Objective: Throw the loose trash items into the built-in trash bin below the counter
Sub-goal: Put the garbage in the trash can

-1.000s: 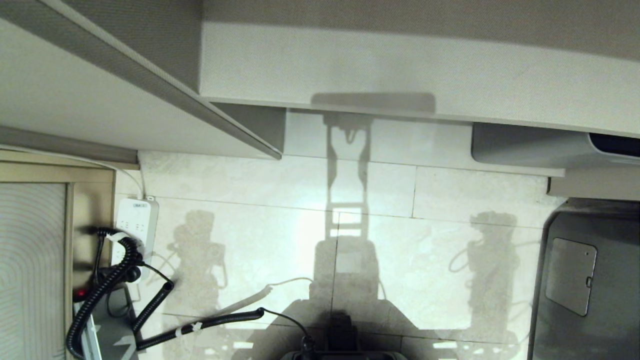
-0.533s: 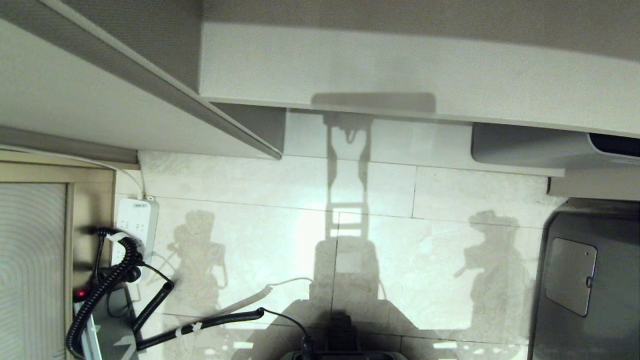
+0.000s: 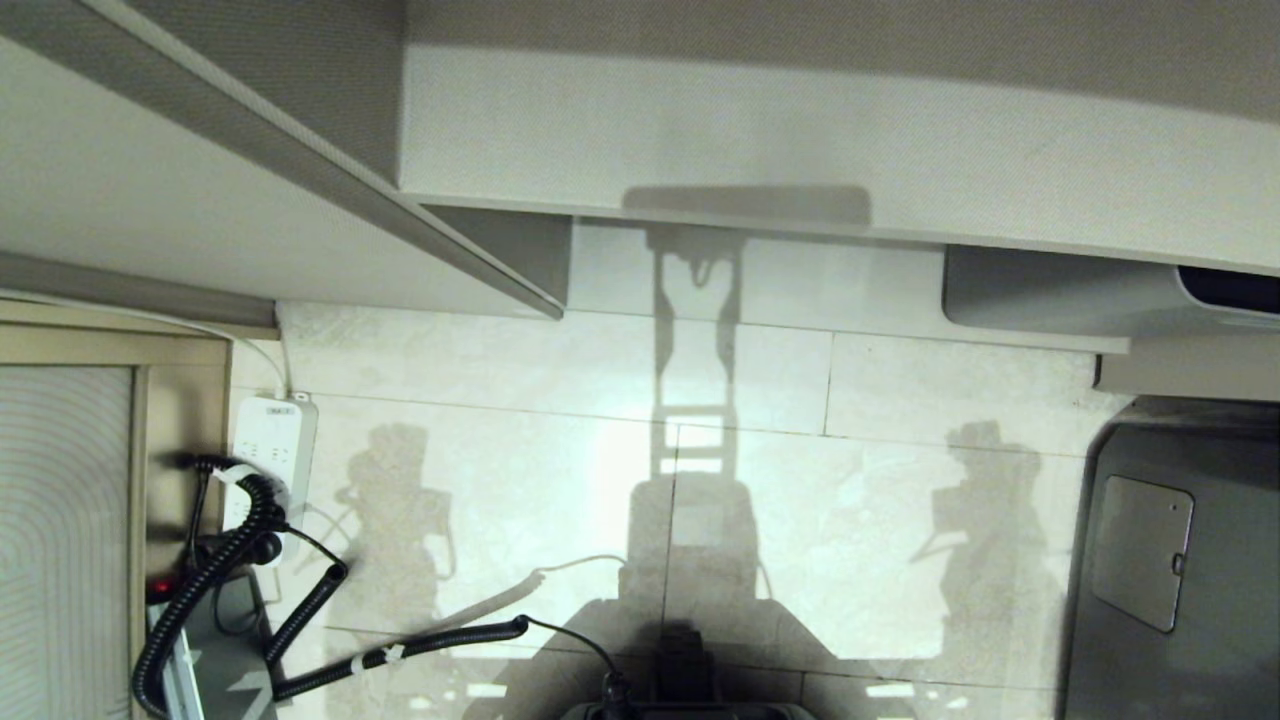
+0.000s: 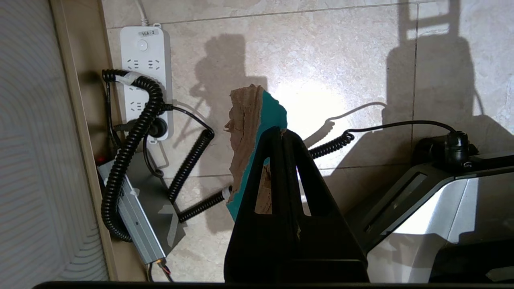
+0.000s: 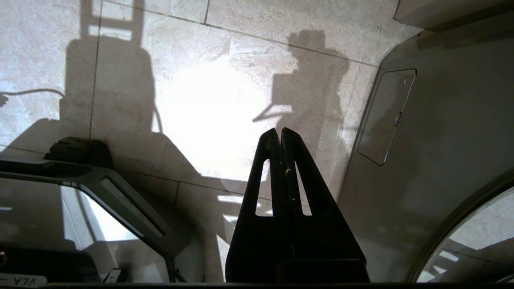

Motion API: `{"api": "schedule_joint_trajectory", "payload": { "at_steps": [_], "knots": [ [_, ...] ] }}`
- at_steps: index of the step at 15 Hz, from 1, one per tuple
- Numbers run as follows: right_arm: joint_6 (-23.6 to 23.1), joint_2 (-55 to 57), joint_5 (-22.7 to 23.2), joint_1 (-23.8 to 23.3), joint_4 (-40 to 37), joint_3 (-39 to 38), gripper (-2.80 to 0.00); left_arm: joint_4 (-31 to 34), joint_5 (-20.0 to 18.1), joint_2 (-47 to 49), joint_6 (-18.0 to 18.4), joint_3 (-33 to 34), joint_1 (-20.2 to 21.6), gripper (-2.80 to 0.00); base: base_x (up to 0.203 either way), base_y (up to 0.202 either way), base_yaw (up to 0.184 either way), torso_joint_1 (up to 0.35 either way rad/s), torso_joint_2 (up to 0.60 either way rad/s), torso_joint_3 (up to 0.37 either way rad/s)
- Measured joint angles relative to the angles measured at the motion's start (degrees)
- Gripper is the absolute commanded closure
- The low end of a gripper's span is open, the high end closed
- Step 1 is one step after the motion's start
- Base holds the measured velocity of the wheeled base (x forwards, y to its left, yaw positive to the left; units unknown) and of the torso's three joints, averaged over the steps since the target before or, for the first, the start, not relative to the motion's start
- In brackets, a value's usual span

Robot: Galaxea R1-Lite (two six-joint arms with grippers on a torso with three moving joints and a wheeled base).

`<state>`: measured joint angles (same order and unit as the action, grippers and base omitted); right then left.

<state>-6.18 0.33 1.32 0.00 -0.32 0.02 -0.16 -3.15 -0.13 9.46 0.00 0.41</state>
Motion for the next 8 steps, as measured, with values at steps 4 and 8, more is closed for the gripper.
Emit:
{"api": "schedule_joint_trajectory", "payload": {
  "at_steps": [4,8],
  "knots": [
    [0.3,-0.3,0.0,0.0,0.1,0.0,0.00,0.1,0.8,0.0,-0.7,0.0,0.0,0.00,0.000,0.000,0.000,0.000,0.00,0.000],
    [0.5,-0.3,0.0,0.0,0.1,0.0,0.00,0.0,0.9,0.0,-0.7,0.0,0.0,0.00,0.000,0.000,0.000,0.001,0.00,0.020]
  ]
}}
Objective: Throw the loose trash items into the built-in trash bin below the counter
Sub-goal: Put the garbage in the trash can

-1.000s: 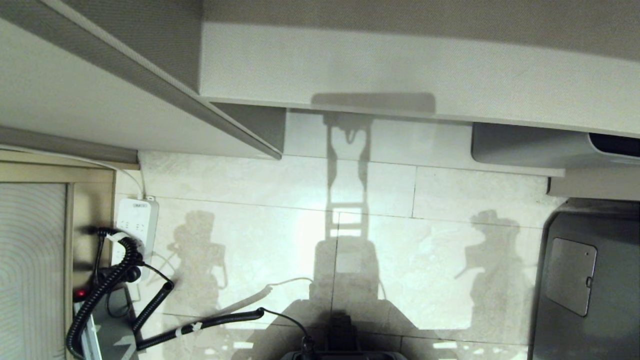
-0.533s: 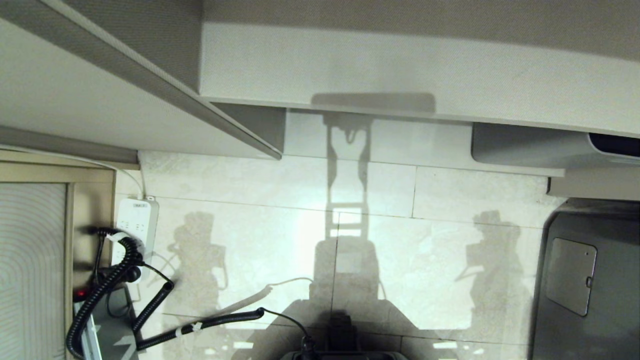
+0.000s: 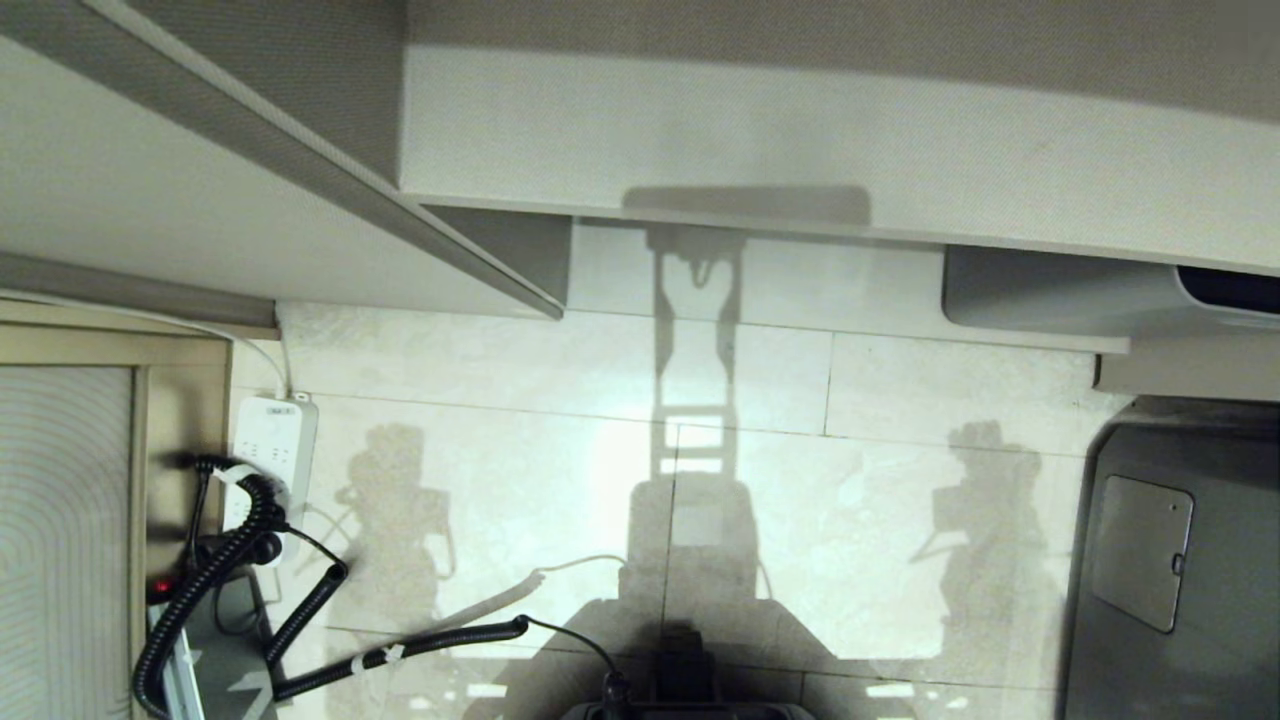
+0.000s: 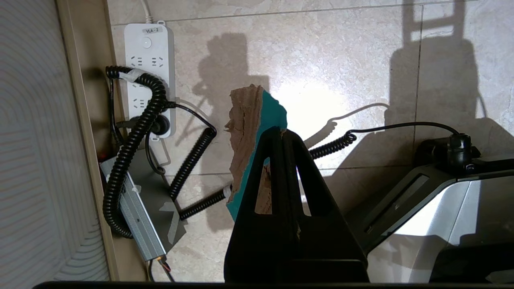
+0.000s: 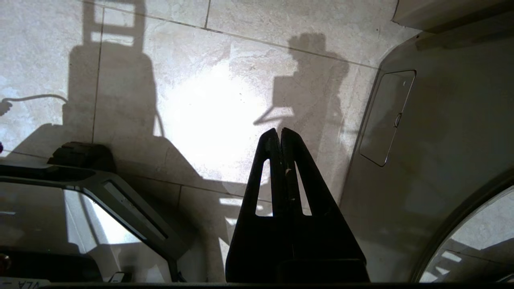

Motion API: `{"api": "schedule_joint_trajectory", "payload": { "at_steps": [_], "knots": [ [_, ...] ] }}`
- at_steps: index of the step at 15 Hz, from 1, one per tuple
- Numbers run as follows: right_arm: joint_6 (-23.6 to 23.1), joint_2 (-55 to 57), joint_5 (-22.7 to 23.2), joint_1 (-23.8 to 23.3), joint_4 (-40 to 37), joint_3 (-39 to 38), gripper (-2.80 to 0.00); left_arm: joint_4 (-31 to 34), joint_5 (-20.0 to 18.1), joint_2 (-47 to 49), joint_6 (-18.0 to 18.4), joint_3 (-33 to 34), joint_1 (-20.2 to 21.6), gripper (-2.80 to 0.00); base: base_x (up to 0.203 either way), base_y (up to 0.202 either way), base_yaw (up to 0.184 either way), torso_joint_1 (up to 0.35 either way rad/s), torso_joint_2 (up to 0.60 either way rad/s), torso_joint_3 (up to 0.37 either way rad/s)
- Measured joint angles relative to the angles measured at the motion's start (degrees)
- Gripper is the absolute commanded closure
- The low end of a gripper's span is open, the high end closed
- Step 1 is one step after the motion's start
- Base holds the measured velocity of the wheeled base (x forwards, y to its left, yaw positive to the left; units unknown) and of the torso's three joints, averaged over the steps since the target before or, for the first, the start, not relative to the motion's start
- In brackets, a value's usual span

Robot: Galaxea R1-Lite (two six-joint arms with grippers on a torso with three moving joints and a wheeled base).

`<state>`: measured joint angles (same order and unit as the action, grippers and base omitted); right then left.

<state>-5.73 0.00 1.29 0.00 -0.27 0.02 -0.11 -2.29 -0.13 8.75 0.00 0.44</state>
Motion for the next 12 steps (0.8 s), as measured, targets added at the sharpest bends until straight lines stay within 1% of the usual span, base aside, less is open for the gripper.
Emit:
{"api": "schedule_joint_trajectory", "payload": {
  "at_steps": [12],
  "knots": [
    [0.2,0.0,0.0,0.0,0.0,0.0,0.00,0.0,0.3,0.0,-0.4,0.0,0.0,0.00,0.000,0.000,0.000,0.002,0.00,0.193]
  ]
}}
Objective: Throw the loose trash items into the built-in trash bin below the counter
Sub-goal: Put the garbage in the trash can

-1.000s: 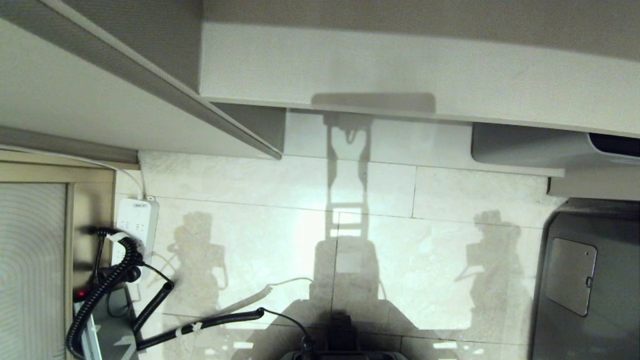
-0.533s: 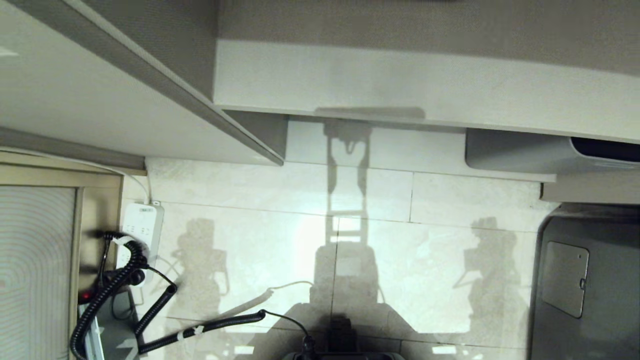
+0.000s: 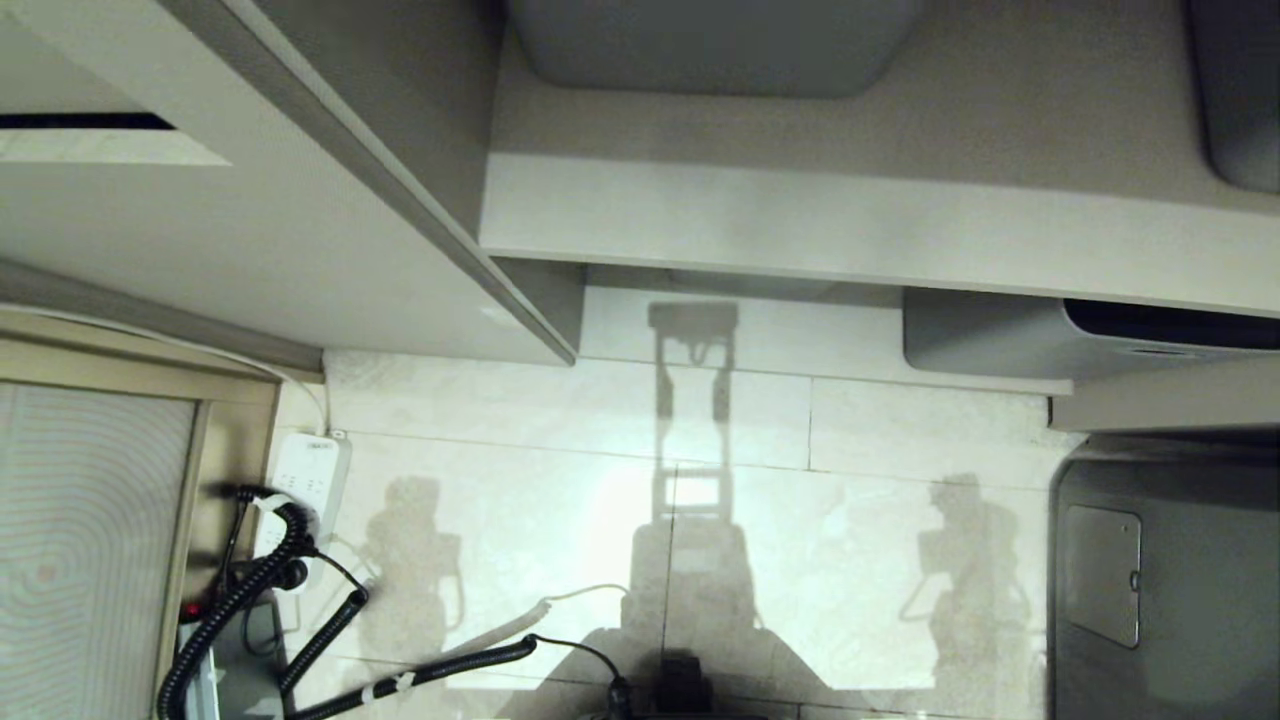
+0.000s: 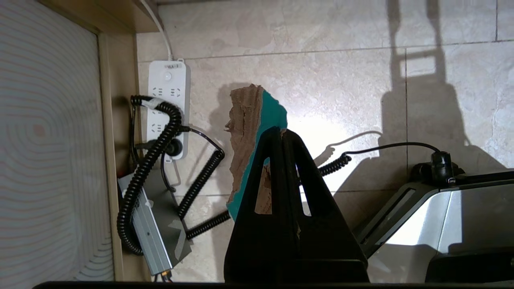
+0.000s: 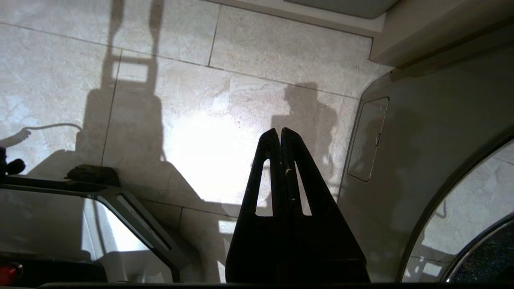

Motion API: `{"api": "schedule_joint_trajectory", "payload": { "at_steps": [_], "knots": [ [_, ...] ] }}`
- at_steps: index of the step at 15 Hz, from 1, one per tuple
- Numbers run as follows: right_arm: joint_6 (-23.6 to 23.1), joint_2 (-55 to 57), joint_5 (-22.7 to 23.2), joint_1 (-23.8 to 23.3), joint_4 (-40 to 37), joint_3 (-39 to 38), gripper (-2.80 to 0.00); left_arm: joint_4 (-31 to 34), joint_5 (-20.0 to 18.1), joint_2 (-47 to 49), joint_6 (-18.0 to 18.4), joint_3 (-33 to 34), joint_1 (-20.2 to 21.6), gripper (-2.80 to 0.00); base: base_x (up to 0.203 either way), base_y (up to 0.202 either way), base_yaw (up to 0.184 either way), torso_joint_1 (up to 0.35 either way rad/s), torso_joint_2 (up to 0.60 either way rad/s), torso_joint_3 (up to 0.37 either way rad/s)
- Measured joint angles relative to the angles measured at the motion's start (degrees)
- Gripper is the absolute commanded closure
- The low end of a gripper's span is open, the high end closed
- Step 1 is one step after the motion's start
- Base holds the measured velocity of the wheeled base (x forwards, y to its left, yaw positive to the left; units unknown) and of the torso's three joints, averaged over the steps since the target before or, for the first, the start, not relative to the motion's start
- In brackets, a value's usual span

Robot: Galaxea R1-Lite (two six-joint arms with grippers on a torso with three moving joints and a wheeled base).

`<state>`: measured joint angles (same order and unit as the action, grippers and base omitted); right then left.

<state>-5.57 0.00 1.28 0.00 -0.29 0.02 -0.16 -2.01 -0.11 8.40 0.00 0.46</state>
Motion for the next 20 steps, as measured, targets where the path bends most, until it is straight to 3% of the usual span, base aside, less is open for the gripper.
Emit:
{"api": "schedule_joint_trajectory", "payload": {
  "at_steps": [5,20],
  "knots": [
    [-0.1,0.0,0.0,0.0,0.0,0.0,0.00,-0.1,-0.8,0.0,3.0,0.0,0.0,0.00,0.000,0.000,0.000,0.000,0.00,0.203],
    [-0.2,0.0,0.1,0.0,0.0,0.0,0.00,-0.1,-0.8,0.0,3.0,0.0,0.0,0.00,0.000,0.000,0.000,0.002,0.00,0.203]
  ]
}}
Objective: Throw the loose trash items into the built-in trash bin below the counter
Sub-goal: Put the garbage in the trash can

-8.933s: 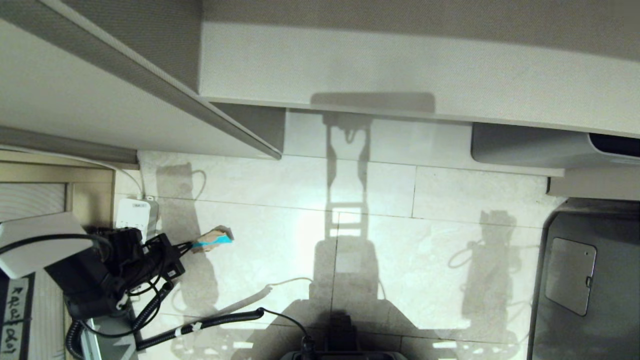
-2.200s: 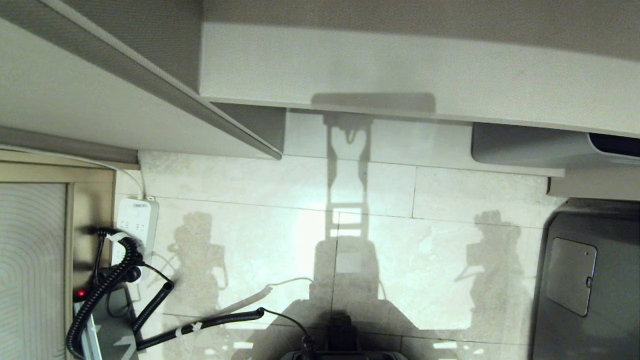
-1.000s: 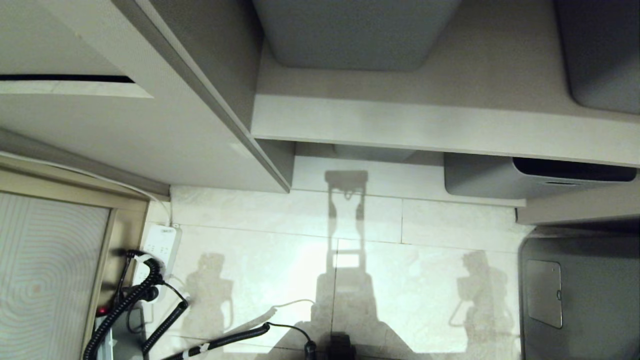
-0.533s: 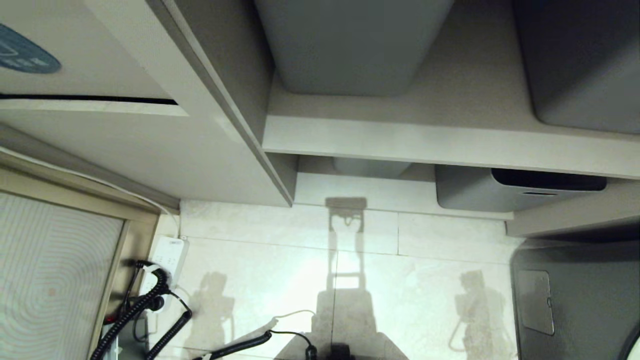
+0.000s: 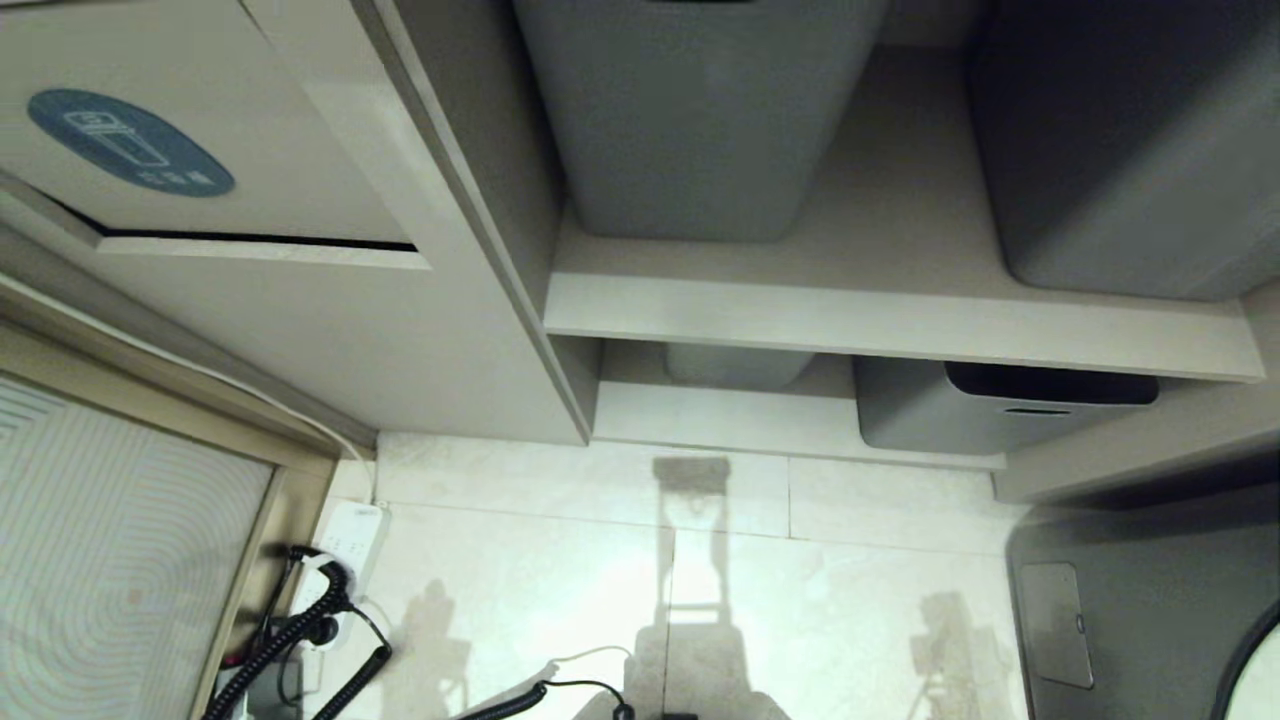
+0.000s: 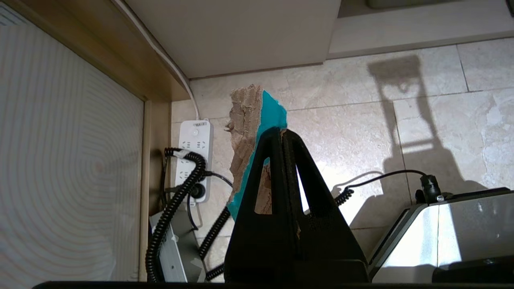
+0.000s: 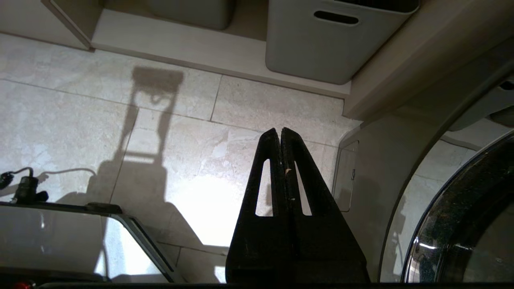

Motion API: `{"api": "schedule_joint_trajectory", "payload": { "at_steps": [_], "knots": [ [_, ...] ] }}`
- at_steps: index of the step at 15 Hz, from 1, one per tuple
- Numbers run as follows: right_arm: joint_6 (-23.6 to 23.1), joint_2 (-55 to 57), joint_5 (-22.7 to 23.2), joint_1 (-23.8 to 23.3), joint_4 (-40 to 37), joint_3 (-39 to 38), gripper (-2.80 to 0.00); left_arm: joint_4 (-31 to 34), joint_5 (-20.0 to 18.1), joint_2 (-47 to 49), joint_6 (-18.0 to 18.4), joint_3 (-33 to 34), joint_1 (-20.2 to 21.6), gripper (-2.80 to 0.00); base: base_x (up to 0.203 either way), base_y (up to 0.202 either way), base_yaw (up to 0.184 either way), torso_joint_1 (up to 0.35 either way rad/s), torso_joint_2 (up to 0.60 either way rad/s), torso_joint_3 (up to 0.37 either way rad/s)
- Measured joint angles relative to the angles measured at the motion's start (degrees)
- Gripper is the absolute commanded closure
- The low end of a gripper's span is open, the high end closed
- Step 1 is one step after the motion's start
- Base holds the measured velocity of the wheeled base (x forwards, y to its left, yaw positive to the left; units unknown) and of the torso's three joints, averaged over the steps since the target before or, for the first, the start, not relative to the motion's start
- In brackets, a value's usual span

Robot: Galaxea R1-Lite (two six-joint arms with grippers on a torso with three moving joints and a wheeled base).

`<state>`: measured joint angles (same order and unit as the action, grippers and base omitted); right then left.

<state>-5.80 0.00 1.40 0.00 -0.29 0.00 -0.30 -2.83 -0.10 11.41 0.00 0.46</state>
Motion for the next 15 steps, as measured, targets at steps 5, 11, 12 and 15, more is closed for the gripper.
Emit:
{"api": "schedule_joint_trajectory", "payload": {
  "at_steps": [5,11,12,15],
  "knots": [
    [0.2,0.0,-0.1,0.0,0.0,0.0,0.00,0.0,0.0,0.0,0.1,0.0,0.0,0.00,0.000,0.000,0.000,0.003,0.00,0.204],
    [0.2,0.0,-0.1,0.0,0.0,0.1,0.00,0.0,0.0,0.0,0.1,0.0,0.0,0.00,0.000,0.000,0.000,0.003,0.00,0.203],
    [0.2,0.0,-0.1,0.0,0.0,0.1,0.00,0.0,0.0,0.0,0.1,0.0,0.0,0.00,0.000,0.000,0.000,-0.002,0.00,0.200],
    [0.2,0.0,-0.2,0.0,0.0,0.1,0.00,0.0,0.0,0.0,0.1,0.0,0.0,0.00,0.000,0.000,0.000,-0.001,0.00,0.203]
  ]
}}
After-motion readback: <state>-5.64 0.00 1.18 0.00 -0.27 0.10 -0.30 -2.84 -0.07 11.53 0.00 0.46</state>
